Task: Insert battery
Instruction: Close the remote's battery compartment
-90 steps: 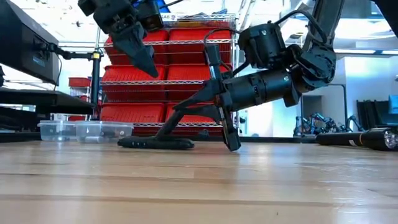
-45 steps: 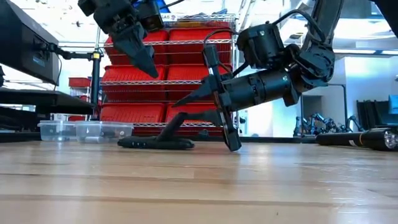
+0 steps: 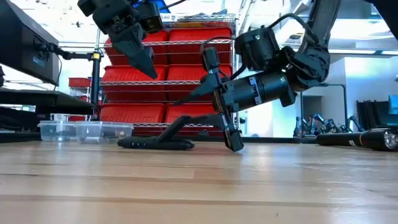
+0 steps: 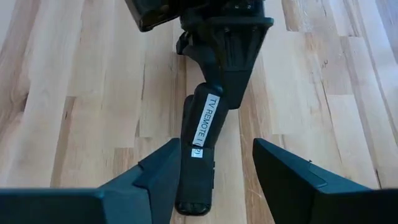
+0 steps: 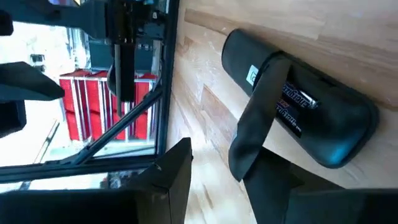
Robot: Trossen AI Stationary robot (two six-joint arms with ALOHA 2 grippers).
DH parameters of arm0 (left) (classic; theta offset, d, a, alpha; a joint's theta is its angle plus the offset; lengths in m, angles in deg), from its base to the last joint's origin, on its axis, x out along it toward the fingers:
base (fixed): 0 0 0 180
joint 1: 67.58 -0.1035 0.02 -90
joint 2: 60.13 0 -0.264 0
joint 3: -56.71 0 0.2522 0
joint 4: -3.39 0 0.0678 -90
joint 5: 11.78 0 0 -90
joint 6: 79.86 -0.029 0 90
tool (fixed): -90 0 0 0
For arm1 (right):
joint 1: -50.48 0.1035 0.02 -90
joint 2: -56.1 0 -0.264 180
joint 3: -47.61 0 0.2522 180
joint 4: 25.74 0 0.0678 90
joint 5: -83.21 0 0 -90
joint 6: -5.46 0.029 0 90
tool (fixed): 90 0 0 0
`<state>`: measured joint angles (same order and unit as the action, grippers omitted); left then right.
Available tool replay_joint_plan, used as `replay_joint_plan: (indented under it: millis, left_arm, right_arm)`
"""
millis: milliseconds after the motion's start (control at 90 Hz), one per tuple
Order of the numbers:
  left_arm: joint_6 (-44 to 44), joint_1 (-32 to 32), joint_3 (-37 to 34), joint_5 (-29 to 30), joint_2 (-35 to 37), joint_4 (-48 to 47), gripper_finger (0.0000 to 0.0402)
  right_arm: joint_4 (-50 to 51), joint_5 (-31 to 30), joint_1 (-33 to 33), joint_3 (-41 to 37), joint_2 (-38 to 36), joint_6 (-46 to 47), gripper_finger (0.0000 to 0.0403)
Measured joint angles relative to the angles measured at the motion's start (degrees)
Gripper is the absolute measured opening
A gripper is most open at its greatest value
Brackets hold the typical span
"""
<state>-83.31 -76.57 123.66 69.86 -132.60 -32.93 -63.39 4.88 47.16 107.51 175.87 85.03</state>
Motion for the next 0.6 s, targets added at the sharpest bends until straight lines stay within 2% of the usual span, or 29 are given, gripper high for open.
replay_joint_plan:
  millis: [200, 600]
  left_arm:
    - [-0.8, 0.0, 0.0, 0.0, 0.0, -0.1, 0.0179]
    - [-0.8, 0.0, 0.0, 0.0, 0.0, -0.9, 0.0179]
  right_arm:
    - [7.4, 6.8, -1.4, 3.9, 0.0, -0.2, 0.0107]
    - [35.2, 7.0, -4.0, 13.3, -2.6, -11.7, 0.0094]
